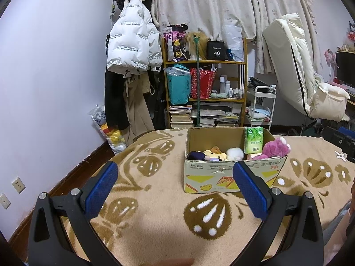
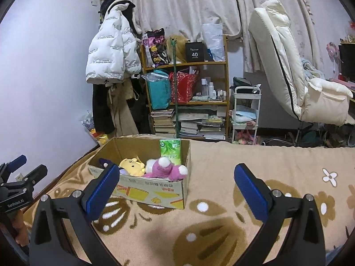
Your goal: Organize soft objects
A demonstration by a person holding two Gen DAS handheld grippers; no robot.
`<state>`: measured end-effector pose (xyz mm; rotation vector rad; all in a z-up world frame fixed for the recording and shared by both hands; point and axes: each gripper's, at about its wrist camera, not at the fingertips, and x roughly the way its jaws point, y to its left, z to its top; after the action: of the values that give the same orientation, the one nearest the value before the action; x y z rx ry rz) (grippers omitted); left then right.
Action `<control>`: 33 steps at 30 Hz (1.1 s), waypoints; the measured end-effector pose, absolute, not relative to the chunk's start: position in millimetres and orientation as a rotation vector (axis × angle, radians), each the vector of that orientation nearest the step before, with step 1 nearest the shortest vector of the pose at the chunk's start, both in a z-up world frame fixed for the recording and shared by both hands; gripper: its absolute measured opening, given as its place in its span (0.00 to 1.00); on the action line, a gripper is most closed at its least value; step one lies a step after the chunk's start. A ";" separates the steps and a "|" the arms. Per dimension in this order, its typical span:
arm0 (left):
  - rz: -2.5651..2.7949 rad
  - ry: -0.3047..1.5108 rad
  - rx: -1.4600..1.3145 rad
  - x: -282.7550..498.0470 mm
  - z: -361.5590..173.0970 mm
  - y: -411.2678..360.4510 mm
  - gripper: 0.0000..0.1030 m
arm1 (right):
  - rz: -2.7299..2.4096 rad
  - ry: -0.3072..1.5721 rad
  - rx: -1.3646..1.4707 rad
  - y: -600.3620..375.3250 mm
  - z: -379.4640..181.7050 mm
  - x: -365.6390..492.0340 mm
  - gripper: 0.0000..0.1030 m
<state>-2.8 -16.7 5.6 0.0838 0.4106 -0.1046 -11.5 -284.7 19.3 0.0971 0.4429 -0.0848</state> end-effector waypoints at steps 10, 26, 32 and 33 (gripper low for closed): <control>-0.113 0.406 0.090 -3.6 5.2 -16.4 0.99 | -0.090 0.435 0.094 -284.9 21.4 -13.3 1.00; -0.111 0.397 0.086 -5.4 4.0 -15.7 0.99 | -0.082 0.443 0.090 -285.6 17.8 -16.3 1.00; -0.113 0.398 0.085 -5.0 3.6 -15.9 0.99 | -0.078 0.446 0.083 -286.2 17.1 -15.8 1.00; -0.113 0.398 0.085 -5.2 3.8 -16.0 0.99 | -0.079 0.446 0.085 -285.2 17.3 -14.6 1.00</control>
<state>-5.2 -16.0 3.8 0.0855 0.3975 -0.1130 -14.6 -285.2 17.3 0.0850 0.4459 -0.0793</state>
